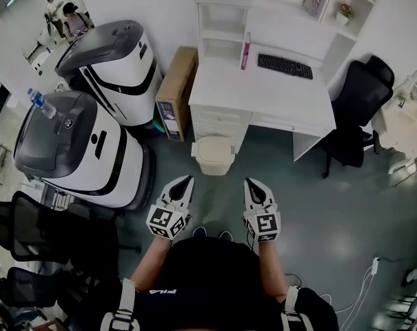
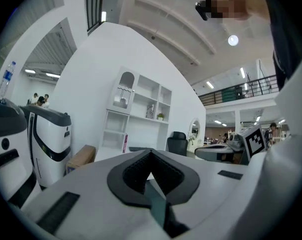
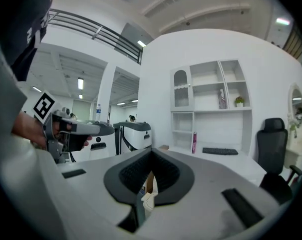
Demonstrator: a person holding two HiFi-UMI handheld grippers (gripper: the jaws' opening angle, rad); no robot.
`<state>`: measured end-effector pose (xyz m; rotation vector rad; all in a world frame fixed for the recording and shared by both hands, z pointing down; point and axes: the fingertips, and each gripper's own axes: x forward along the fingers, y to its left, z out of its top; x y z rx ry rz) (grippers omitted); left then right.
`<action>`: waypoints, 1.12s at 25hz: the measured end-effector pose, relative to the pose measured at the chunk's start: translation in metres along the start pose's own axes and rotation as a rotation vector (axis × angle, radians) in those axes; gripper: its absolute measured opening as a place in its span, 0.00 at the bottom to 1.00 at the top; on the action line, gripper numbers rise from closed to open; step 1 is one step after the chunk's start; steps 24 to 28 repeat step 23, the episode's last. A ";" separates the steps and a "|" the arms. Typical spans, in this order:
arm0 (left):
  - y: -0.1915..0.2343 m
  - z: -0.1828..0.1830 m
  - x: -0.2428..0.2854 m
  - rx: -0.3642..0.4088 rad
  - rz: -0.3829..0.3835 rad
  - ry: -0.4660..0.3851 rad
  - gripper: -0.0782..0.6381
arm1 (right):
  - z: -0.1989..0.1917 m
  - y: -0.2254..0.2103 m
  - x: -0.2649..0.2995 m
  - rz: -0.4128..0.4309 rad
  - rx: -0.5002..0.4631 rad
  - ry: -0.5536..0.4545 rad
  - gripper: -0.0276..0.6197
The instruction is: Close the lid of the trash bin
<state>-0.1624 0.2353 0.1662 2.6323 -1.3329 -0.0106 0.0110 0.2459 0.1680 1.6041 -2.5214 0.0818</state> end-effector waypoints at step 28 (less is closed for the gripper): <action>-0.006 0.003 0.016 0.083 -0.026 0.078 0.11 | -0.001 0.002 0.001 -0.006 0.060 0.008 0.05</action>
